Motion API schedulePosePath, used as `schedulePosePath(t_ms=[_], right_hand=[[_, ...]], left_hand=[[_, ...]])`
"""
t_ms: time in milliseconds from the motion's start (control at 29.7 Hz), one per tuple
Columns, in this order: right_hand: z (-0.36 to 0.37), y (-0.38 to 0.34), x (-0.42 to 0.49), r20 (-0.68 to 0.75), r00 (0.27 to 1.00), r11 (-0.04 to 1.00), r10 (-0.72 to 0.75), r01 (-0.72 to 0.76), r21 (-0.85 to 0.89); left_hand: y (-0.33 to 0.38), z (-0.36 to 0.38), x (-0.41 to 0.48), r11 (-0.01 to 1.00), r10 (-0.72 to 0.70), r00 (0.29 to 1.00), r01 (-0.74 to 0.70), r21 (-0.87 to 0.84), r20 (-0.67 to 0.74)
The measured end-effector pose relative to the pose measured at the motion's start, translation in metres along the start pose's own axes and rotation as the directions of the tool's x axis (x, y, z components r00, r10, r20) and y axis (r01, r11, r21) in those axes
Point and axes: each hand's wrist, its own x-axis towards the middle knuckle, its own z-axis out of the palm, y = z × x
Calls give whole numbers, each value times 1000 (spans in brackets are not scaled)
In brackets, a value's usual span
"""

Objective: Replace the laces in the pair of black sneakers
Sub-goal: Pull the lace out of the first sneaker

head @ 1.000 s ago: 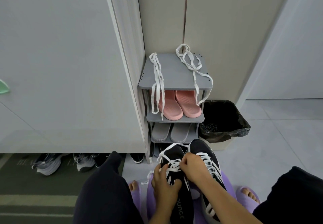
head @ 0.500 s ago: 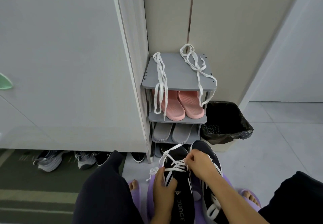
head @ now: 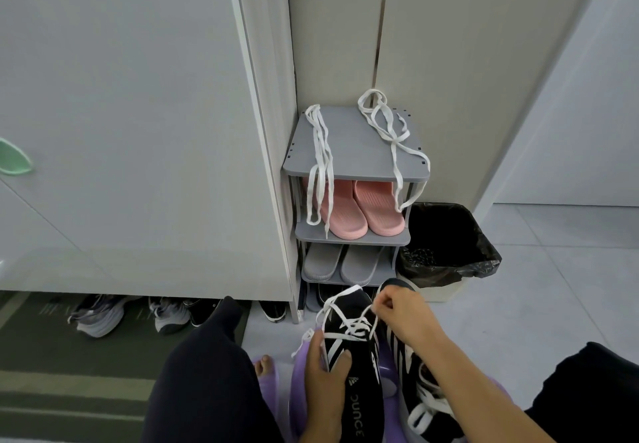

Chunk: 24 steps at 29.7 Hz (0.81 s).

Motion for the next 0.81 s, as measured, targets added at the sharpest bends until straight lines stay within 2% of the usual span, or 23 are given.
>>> schedulePosePath(t_ms=[67,135,202,303,371,438,539,607,674,775,809], right_hand=[[4,0,-5,118,993,990,-1,18,-142],[15,2,-14,146,989,976,-14,46,-215],[21,2,-18,72,997,989,-26,36,-144],[9,-4,-10,-129,991,995,-45,33,-94],[-7,-9,-3,-223,974,999,-37,44,28],[-15,-9,-1,-156,986,996,-53,64,69],[-1,-5,-7,112,994,993,9,4,-118],[12,1,-14,156,988,981,21,9,-193],[17,3,-14,44,999,991,-23,29,-133],[-5,-3,-6,-261,965,971,-9,71,230],[-16,-5,-3,-294,956,944,9,88,317]], left_hand=[[-1,0,2,1000,-6,1000,6,-19,5],[-3,0,4,999,-11,1000,12,-31,22],[-6,0,6,1000,-11,1000,11,-21,21],[-11,-1,7,999,-17,1000,17,-43,13],[-12,-2,6,998,-21,1000,22,-61,14],[-12,-3,7,996,-32,999,33,-83,18],[-17,-4,11,995,-50,998,52,-85,24],[-18,-5,10,997,-40,999,42,-72,30],[-17,-5,9,996,-41,999,42,-75,22],[-15,-5,9,995,-45,999,45,-90,10],[-15,-5,10,995,-48,999,49,-90,7]])
